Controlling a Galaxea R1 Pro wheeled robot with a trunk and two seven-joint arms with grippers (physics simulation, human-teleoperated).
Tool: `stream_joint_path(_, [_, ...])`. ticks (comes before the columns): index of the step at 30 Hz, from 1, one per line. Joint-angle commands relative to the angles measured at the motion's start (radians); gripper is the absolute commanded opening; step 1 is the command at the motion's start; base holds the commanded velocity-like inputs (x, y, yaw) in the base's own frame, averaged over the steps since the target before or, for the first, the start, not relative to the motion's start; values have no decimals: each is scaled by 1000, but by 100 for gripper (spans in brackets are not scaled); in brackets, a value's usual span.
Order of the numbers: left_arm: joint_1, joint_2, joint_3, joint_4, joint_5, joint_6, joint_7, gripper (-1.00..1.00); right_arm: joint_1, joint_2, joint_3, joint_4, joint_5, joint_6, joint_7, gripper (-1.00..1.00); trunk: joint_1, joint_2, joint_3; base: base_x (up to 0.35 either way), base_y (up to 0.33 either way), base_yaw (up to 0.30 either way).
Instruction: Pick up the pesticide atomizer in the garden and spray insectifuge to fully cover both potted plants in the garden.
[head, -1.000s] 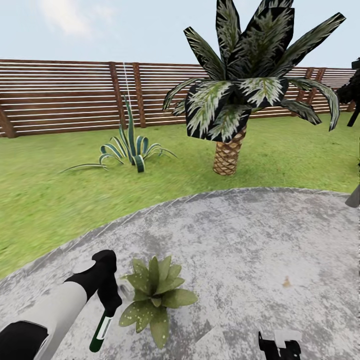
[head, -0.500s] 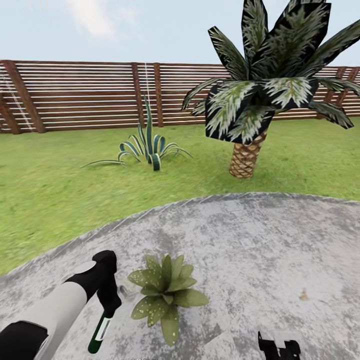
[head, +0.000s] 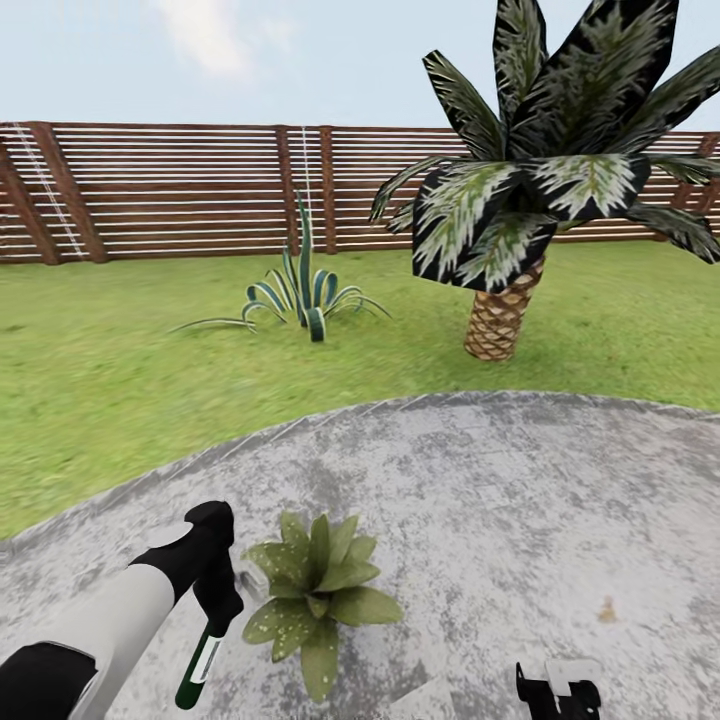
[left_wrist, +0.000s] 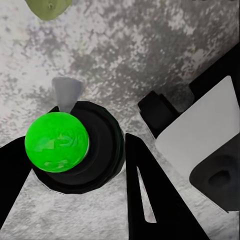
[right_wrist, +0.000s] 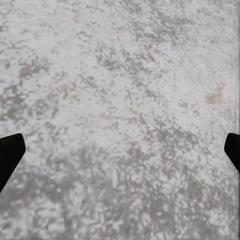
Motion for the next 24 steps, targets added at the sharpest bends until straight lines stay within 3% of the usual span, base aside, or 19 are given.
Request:
stream_joint_path(1, [-1, 0, -4, -2, -6, 10, -9, -100, 0, 0, -8, 1, 11, -3, -3, 100, 0, 0, -1, -90, -273, 246])
stream_joint_path(7, [-1, 0, -4, -2, -6, 10, -8, -100, 0, 0, -8, 1, 11, -3, -3, 100, 0, 0, -1, -23, -273, 272])
stream_joint_path(15, [-1, 1, -4, 3, -6, 9, -7, -100, 0, 0, -8, 1, 11, -3, -3, 100, 0, 0, -1, 156, -254, 274])
stream_joint_path(24, [-1, 10, -5, 8, -6, 9, -6, -100, 0, -4, -8, 2, 12, -3, -1, 100, 0, 0, -1, 32, -32, 30])
